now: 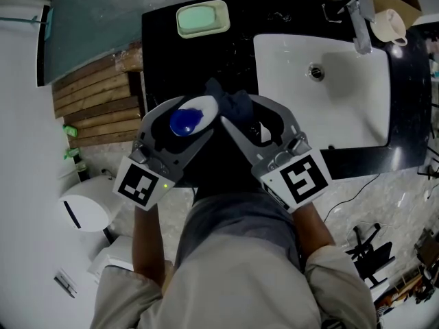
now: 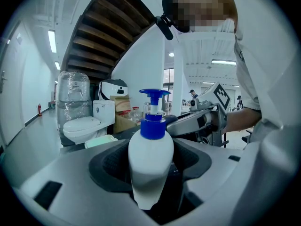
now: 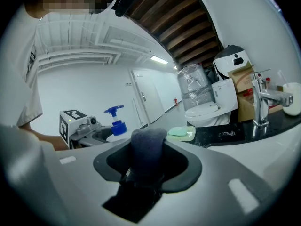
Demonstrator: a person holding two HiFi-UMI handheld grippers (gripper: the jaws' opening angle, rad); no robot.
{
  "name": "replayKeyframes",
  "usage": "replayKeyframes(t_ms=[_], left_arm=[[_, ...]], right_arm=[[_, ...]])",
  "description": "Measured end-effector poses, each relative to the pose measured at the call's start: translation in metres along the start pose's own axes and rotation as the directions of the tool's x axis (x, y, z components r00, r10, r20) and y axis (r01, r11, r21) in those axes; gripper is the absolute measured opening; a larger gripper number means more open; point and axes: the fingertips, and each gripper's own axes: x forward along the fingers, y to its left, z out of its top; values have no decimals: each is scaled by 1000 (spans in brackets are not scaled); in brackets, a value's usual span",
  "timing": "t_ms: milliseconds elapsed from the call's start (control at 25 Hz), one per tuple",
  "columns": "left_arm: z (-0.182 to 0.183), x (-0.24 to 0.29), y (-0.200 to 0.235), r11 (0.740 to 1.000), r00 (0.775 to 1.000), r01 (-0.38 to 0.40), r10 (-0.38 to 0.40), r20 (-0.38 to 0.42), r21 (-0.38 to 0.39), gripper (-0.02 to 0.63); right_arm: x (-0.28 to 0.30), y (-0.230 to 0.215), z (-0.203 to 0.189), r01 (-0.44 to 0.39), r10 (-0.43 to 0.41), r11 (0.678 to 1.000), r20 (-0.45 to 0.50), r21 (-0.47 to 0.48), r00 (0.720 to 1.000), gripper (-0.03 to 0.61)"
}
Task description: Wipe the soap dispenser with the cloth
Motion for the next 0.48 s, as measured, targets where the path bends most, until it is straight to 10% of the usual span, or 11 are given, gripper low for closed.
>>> replayKeyframes(t_ms=[480], left_arm=[[3, 1, 0, 1000, 1000, 6, -6, 20, 1, 272]], right_arm=[[-6, 8, 14, 5, -4, 999, 18, -31, 1000, 164]])
